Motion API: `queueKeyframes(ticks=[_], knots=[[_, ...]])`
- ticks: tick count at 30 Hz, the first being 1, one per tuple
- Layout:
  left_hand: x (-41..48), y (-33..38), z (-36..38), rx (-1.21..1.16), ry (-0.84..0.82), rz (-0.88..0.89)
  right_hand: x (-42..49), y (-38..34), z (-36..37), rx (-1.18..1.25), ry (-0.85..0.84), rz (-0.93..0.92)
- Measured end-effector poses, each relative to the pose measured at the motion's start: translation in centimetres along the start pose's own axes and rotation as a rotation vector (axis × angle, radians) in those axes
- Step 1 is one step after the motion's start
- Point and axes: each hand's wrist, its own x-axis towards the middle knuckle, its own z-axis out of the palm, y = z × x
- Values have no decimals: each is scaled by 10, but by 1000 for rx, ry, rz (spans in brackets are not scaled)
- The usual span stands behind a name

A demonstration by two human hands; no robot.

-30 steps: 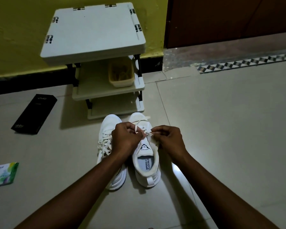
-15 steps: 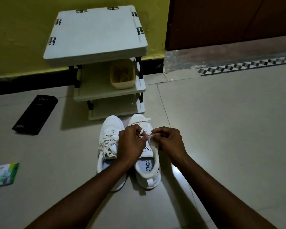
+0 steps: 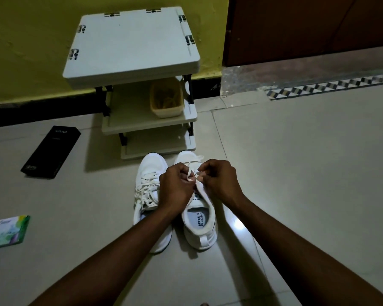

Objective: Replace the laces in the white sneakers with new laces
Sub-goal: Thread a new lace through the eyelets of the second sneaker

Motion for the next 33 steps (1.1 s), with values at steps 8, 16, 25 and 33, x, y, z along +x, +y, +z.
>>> queueKeyframes(ticks=[8,16,25,33], knots=[[-10,-7,-3,112,118,171,10,-19,-31,206,386,-148],[-9,-3,-2,183,67,69,22,-3,-45,132,58,-166],[-7,-4,-1,262,39,58,21,-25,-35,-187,185,-498],[-7,-4,-1,278,55,83,15,-17,-44,-41,-18,-60]])
